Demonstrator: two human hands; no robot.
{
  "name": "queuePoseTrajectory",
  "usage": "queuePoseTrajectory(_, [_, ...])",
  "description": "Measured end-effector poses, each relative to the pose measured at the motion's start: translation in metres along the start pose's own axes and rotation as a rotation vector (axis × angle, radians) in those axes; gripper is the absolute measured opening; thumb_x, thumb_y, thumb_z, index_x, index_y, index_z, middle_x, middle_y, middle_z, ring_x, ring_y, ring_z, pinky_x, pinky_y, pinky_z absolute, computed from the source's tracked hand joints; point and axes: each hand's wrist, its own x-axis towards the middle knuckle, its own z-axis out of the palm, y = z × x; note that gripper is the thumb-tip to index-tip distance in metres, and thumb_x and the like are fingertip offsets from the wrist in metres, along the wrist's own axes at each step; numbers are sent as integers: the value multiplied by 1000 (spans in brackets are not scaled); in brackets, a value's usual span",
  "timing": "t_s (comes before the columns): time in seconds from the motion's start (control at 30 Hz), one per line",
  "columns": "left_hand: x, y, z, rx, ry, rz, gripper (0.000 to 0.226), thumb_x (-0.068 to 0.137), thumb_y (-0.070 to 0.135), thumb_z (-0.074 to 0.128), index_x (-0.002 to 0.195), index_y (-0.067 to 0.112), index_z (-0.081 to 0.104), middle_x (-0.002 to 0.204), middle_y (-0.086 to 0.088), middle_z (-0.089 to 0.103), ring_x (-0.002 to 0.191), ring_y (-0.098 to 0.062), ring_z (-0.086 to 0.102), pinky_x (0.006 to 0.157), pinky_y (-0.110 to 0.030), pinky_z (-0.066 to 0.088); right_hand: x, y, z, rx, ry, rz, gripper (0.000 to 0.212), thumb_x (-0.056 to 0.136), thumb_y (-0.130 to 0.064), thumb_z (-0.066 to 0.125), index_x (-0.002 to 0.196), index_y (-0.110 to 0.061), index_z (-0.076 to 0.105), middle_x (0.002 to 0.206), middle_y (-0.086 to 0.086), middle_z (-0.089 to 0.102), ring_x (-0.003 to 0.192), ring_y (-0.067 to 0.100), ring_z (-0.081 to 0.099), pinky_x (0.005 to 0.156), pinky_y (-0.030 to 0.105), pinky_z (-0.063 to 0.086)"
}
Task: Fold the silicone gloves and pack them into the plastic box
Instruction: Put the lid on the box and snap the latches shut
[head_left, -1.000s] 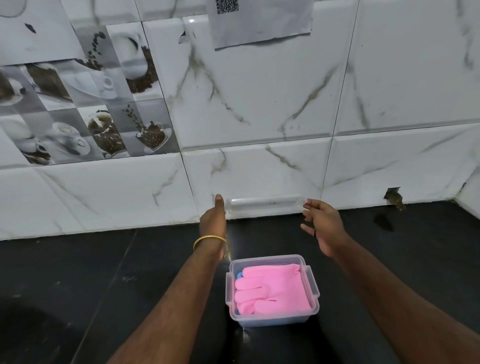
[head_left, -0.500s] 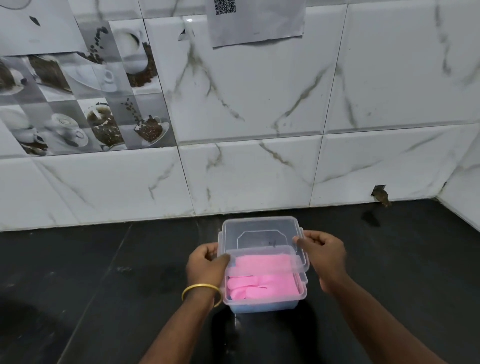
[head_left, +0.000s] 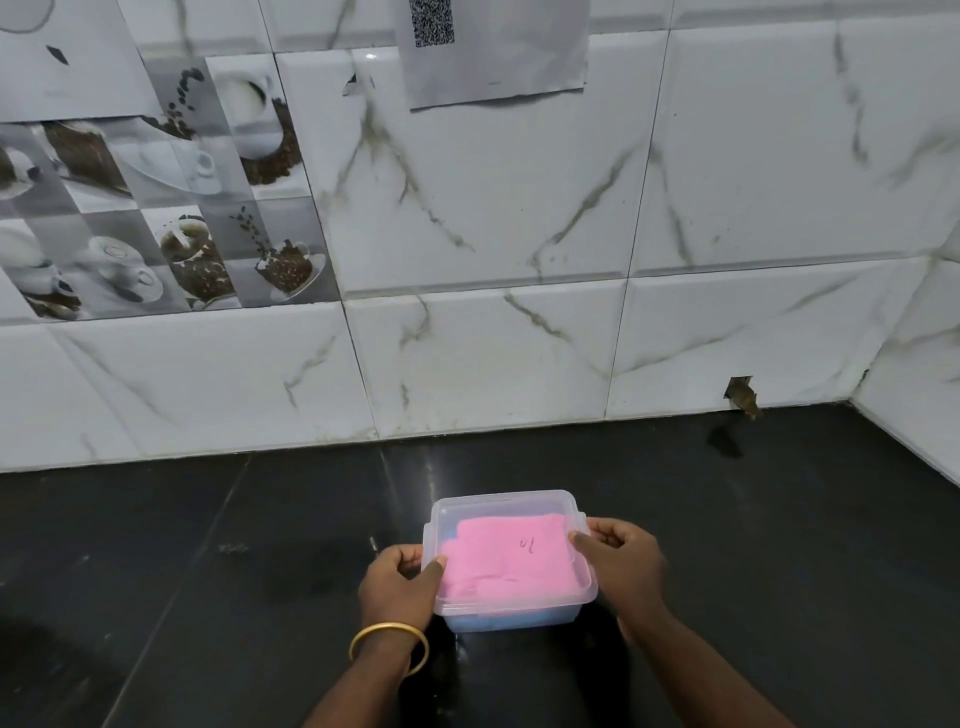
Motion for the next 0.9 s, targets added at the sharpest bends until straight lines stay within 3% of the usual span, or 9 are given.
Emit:
queuePoseTrajectory(0.13, [10, 7, 4, 9, 3, 9, 13, 76, 15, 79, 80, 19, 67, 80, 3, 72, 75, -13, 68, 59, -22, 52, 4, -4, 8, 1, 4, -22, 25, 79, -20, 80, 102, -17, 73, 90, -6, 73, 82, 9, 68, 66, 29, 60])
queuePoseTrajectory(0.3, [28, 14, 4, 23, -7, -4, 14, 77, 14, 79, 83, 15, 66, 83, -1, 71, 77, -17, 68, 66, -30, 56, 10, -16, 18, 0, -15, -63, 22, 79, -20, 80, 99, -17, 72, 86, -10, 70, 77, 0, 64, 54, 10, 45])
queuePoseTrajectory(0.47, [37, 14, 4, 4, -8, -18, 16, 79, 13, 77, 88, 13, 64, 90, -5, 71, 82, -20, 67, 62, -24, 52, 18, -24, 27, -68, -54, -114, 21, 82, -21, 76, 101, -15, 71, 91, -6, 70, 80, 2, 62, 64, 19, 51])
queuePoseTrajectory(0.6, [39, 18, 2, 175, -50, 62, 36, 85, 18, 70, 118, 7, 59, 115, -11, 67, 98, -23, 62, 77, -29, 52, 18, -28, 32, -200, -87, -209, 17, 87, -17, 68, 103, -13, 68, 106, 5, 69, 87, 10, 62, 78, 29, 55])
queuePoseTrajectory(0.63, [39, 18, 3, 332, -56, 145, 43, 89, 24, 65, 126, 6, 54, 128, -15, 60, 112, -27, 57, 90, -35, 50, 18, -28, 34, -281, -96, -278, 22, 88, -18, 65, 110, -14, 65, 115, 7, 65, 94, 11, 60, 85, 29, 52])
queuePoseTrajectory(0.7, [35, 20, 8, 661, -61, 327, 62, 93, 43, 51, 145, 12, 36, 156, -17, 25, 142, -33, 26, 113, -43, 32, 15, -30, 42, -519, -115, -434, 43, 91, -29, 59, 132, -18, 53, 137, 6, 51, 119, 19, 53, 103, 33, 42])
queuePoseTrajectory(0.77, [35, 23, 15, 839, -99, 468, 72, 94, 57, 34, 153, 19, 17, 164, -8, -3, 150, -30, 1, 117, -43, 23, 13, -37, 56, -763, -147, -561, 60, 94, -44, 48, 148, -22, 36, 155, 5, 35, 143, 25, 31, 118, 39, 24])
queuePoseTrajectory(0.83, [40, 27, 22, 955, -189, 547, 75, 94, 61, 22, 154, 20, 8, 163, -3, -12, 150, -29, -8, 118, -44, 19, 12, -44, 69, -906, -217, -643, 64, 96, -54, 38, 153, -28, 25, 162, 3, 21, 151, 24, 13, 121, 44, 9])
queuePoseTrajectory(0.9, [48, 26, 27, 1041, -284, 556, 77, 94, 62, 16, 155, 17, 4, 163, -2, -13, 149, -29, -12, 119, -47, 14, 14, -47, 78, -998, -311, -694, 63, 97, -55, 32, 154, -31, 20, 164, 1, 14, 152, 25, 6, 121, 46, 5])
